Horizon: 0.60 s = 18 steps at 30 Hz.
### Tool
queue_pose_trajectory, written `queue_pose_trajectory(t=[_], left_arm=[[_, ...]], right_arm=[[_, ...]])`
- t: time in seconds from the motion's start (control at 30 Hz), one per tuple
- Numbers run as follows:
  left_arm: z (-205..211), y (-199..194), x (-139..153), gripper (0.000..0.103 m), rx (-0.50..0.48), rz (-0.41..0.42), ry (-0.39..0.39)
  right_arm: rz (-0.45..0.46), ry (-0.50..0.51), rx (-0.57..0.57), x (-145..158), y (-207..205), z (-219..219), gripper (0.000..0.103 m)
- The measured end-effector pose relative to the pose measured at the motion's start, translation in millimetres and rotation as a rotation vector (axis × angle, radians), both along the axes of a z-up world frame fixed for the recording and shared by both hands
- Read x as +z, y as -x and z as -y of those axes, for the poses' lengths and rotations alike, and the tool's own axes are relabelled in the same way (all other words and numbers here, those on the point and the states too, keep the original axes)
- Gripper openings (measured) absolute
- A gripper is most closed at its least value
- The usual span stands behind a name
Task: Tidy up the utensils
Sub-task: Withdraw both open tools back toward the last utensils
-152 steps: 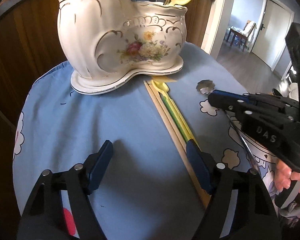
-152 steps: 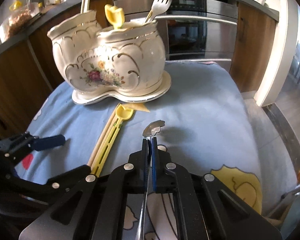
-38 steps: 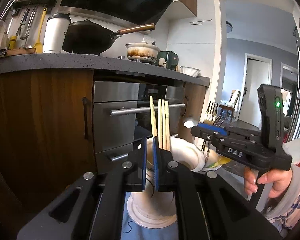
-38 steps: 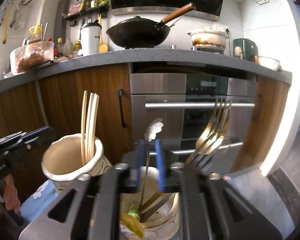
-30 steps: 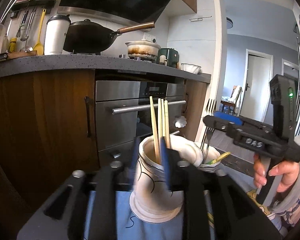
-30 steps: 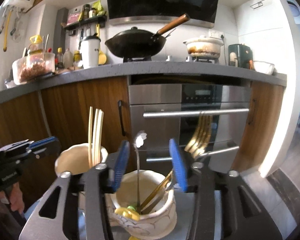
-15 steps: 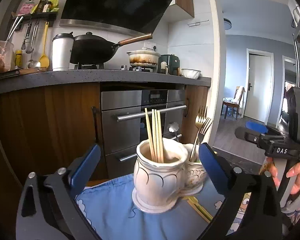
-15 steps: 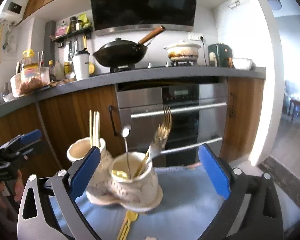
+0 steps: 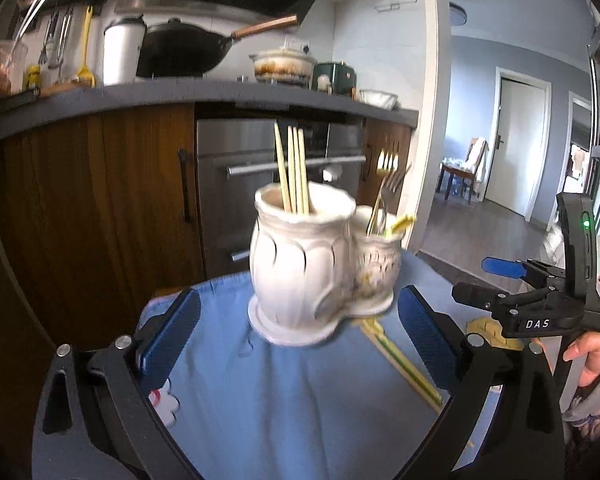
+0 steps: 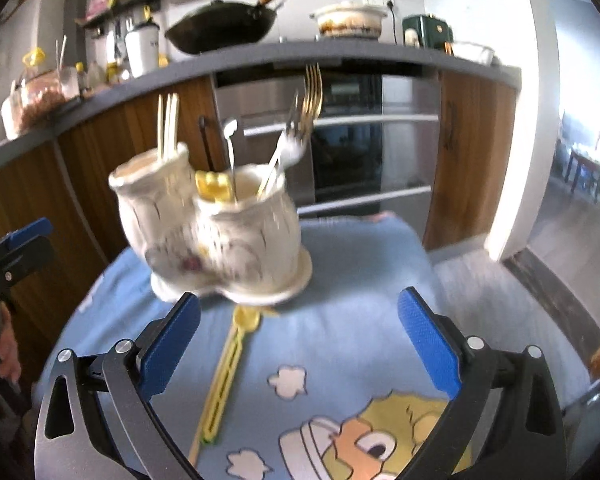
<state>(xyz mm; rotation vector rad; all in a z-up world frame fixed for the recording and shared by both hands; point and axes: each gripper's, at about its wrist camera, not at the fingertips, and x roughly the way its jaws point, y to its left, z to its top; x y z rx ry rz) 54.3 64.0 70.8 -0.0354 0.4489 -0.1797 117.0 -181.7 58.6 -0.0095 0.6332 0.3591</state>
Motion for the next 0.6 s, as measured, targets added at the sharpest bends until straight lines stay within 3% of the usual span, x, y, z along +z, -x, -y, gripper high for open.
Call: queue_pose_trajectory(t=[0.47,0.6], left_arm=[[2.1,-10.4,-30.2,0.097,0.01,-0.091,-0.006],[2.5,-11.6,-34.8,0.097,0.011,-0.104,-0.009]], right_arm=[[-0.158,0.063,0.058,-39.5,-5.9,-27.6,0.095],[-0.208,0.098,0.082,-49.5,-10.4,-42.1,0.059]])
